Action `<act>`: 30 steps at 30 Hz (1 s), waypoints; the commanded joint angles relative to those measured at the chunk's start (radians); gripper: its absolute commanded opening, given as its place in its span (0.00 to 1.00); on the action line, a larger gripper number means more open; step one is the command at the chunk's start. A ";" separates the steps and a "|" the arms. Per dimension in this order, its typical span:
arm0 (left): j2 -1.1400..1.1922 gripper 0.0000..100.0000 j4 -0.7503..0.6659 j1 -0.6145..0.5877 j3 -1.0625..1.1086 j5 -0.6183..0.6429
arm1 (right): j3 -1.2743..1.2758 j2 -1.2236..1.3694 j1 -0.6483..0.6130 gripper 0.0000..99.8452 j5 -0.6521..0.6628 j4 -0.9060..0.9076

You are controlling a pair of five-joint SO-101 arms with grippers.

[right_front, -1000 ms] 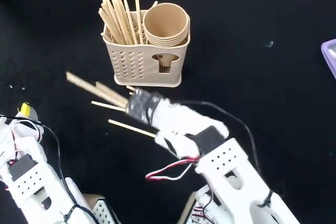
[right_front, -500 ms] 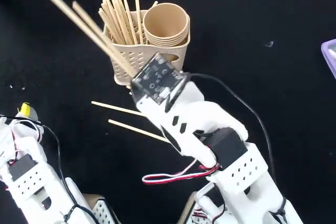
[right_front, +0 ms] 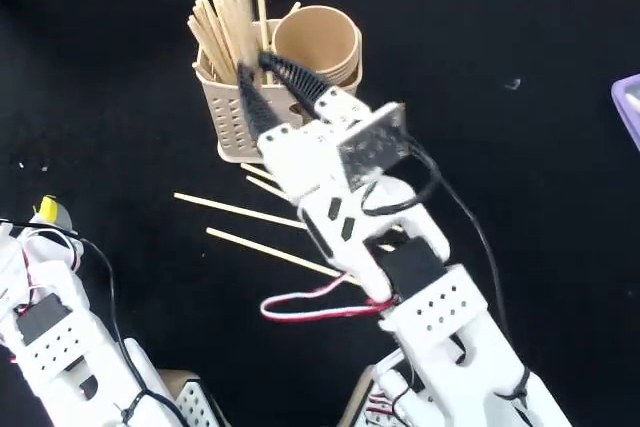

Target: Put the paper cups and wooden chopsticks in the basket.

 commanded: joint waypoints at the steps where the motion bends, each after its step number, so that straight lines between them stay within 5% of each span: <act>1: -0.014 0.25 -0.015 0.001 -0.012 -0.011 | -0.073 0.097 0.028 0.01 -0.008 -0.081; 15: -0.014 0.25 -0.015 0.001 -0.012 -0.012 | -0.372 0.575 0.043 0.01 -0.006 -0.279; 30: -0.014 0.25 -0.011 0.002 -0.015 -0.012 | -0.344 0.750 0.048 0.01 -0.005 -0.284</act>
